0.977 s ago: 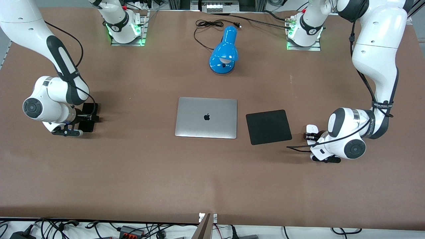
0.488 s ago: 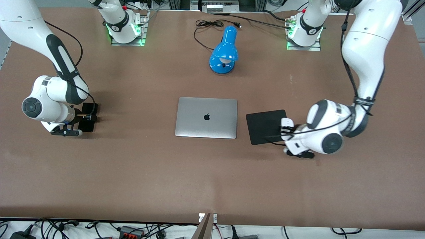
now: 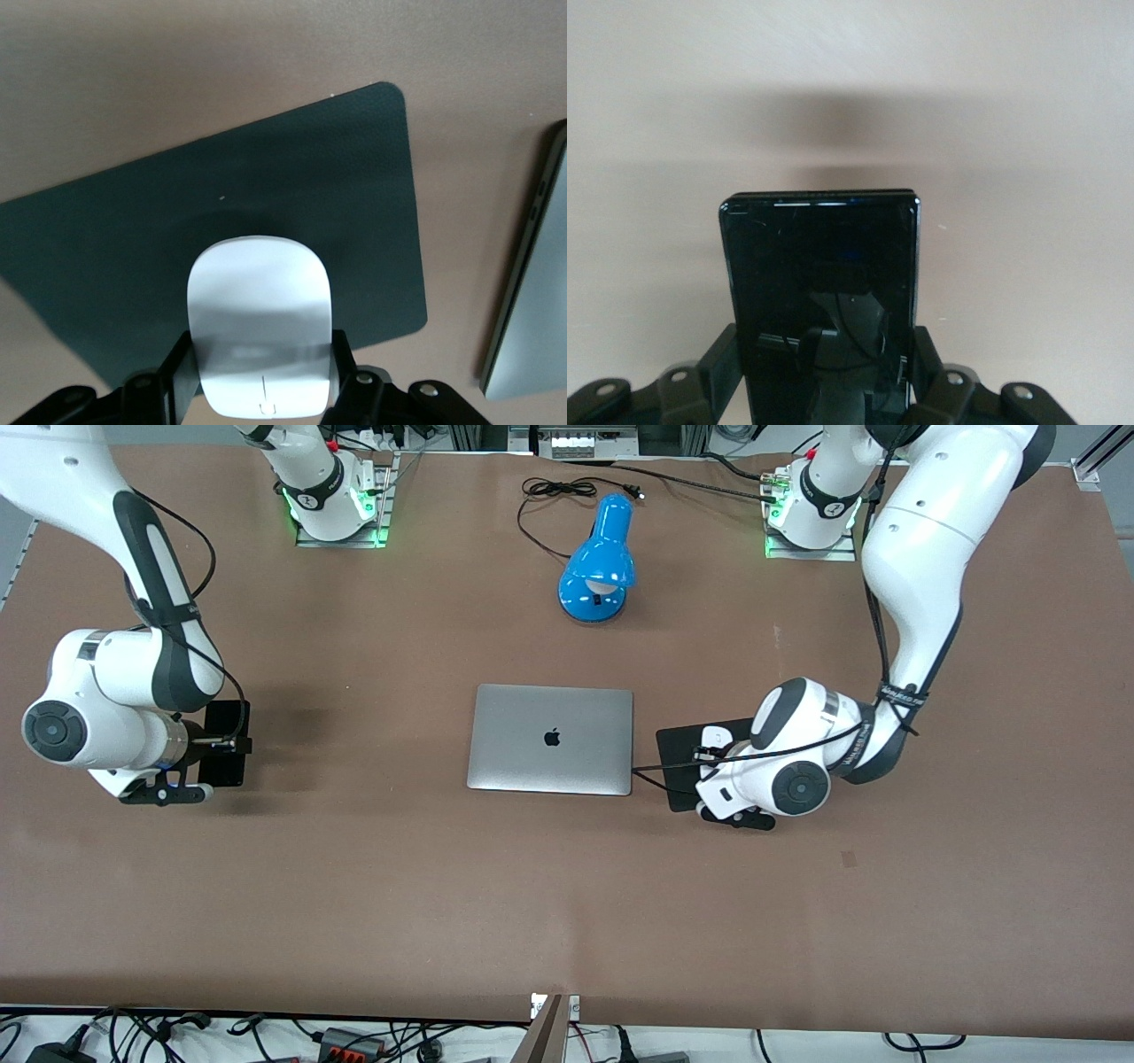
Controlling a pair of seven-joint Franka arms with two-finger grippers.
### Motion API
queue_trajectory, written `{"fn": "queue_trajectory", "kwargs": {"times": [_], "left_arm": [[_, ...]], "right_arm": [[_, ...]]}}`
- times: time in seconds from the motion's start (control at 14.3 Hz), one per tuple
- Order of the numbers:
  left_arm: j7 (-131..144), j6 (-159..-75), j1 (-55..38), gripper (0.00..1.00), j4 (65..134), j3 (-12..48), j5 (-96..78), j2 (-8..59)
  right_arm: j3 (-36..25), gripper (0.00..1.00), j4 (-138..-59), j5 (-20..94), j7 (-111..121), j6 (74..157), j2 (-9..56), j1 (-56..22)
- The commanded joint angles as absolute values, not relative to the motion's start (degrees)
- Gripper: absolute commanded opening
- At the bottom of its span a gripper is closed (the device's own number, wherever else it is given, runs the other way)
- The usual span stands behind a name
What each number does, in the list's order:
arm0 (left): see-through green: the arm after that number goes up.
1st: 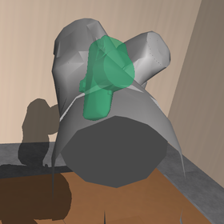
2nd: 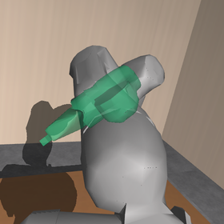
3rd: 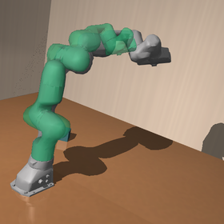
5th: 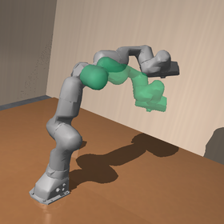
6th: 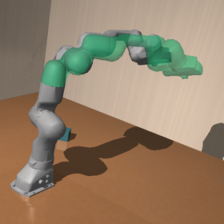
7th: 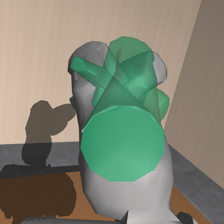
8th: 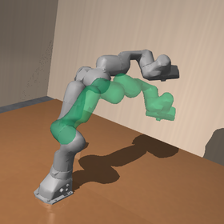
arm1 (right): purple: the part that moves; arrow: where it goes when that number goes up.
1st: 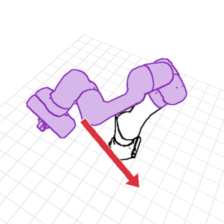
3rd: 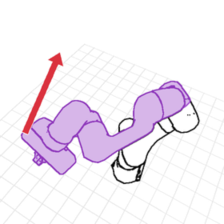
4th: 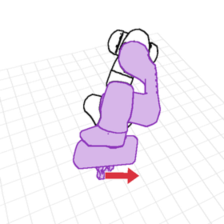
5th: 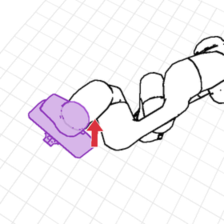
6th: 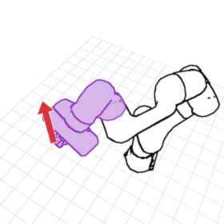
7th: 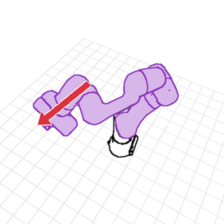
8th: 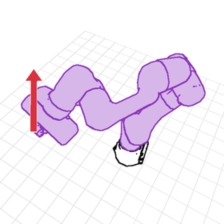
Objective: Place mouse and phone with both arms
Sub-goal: 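Carry the mouse onto the pad while the right gripper carries the phone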
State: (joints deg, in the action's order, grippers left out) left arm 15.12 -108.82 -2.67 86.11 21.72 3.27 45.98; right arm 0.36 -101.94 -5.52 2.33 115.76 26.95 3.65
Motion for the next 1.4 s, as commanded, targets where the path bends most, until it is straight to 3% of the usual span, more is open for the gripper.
{"fn": "queue_trajectory", "kwargs": {"times": [0.0, 0.35, 0.49, 0.56, 0.7, 0.77, 0.91, 1.33], "left_arm": [[15.38, -110.04, -2.72, 0.47, 87.1, 20.92, 3.6, 45.79], [15.64, -110.13, -2.46, 0.47, 87.1, 20.92, 6.68, 46.49], [17.13, -110.13, -2.37, 0.52, 87.1, 20.92, 6.77, 46.58], [17.57, -110.13, -2.37, 0.61, 87.1, 20.92, 6.77, 46.67], [18.02, -110.13, -2.29, 0.96, 87.1, 20.74, 6.94, 46.76], [17.93, -109.78, -2.11, 1.0, 86.84, 20.74, 6.94, 46.5], [17.84, -108.64, -1.32, 1.0, 86.4, 20.83, 6.94, 45.19], [17.93, -93.97, 4.99, 1.0, 80.25, 20.31, 6.86, 36.66]], "right_arm": [[0.26, 0.14, -98.88, -2.47, -0.86, 113.55, 27.51, -0.34], [0.18, 0.14, -95.9, 2.62, -7.1, 115.48, 31.63, -9.39], [0.18, 0.14, -94.92, 4.13, -11.67, 115.75, 33.57, -11.85], [0.18, 0.14, -94.75, 3.96, -13.52, 116.1, 34.01, -13.61], [0.18, 0.15, -94.75, 4.04, -15.98, 118.55, 34.8, -16.51], [0.18, 0.15, -94.75, 3.87, -17.13, 119.87, 35.15, -17.48], [0.18, 0.15, -94.75, 4.13, -19.32, 120.5, 36.03, -19.42], [0.26, 0.15, -95.19, 4.31, -24.69, 121.99, 37.97, -20.82]]}}
